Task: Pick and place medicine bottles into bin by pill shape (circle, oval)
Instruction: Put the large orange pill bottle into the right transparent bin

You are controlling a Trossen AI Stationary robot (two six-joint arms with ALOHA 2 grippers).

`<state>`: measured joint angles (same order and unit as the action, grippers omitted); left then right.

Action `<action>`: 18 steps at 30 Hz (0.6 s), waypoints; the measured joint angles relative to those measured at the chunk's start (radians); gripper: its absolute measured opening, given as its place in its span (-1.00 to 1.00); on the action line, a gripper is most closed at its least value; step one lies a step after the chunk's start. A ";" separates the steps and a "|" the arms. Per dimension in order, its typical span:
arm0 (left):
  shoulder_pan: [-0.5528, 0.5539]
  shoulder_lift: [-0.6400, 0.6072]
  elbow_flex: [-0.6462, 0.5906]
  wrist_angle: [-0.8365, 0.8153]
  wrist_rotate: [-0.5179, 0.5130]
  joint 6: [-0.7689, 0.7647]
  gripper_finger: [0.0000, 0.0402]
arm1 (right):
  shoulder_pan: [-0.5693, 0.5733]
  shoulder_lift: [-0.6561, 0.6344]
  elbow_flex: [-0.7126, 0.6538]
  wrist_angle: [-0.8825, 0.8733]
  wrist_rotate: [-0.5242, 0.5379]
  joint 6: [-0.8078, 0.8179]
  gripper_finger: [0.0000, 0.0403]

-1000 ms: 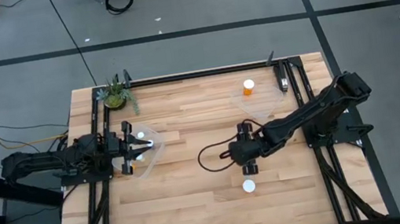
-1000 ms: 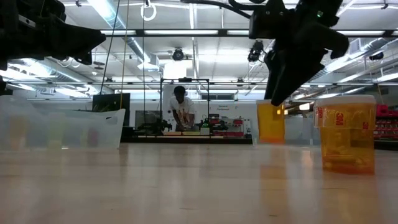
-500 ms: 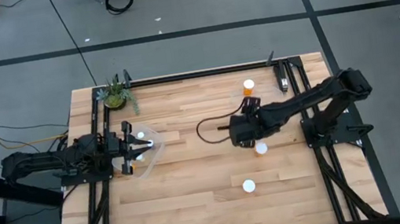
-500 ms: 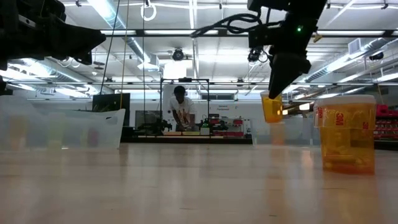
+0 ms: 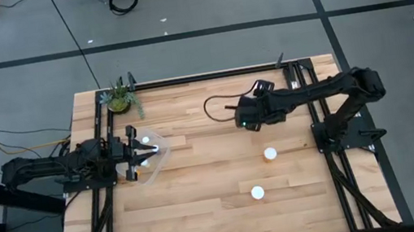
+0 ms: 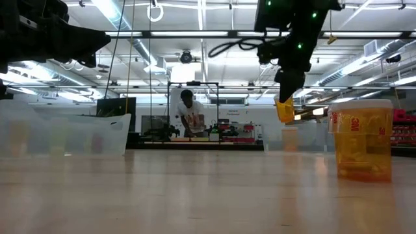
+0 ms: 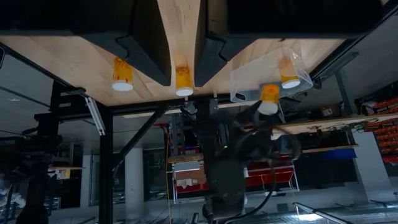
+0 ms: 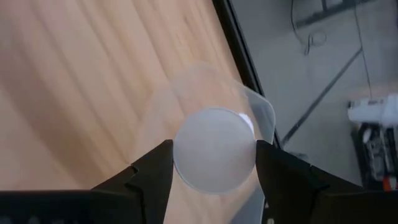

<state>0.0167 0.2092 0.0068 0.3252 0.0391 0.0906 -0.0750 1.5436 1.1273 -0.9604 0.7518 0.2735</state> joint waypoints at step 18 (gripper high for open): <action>0.000 0.000 0.000 -0.001 0.000 0.000 -0.61 | -0.247 0.001 -0.054 0.235 -0.262 -0.092 0.10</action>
<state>0.0170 0.2092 0.0067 0.3244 0.0391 0.0906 -0.3224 1.5444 1.0733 -0.7250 0.4896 0.1818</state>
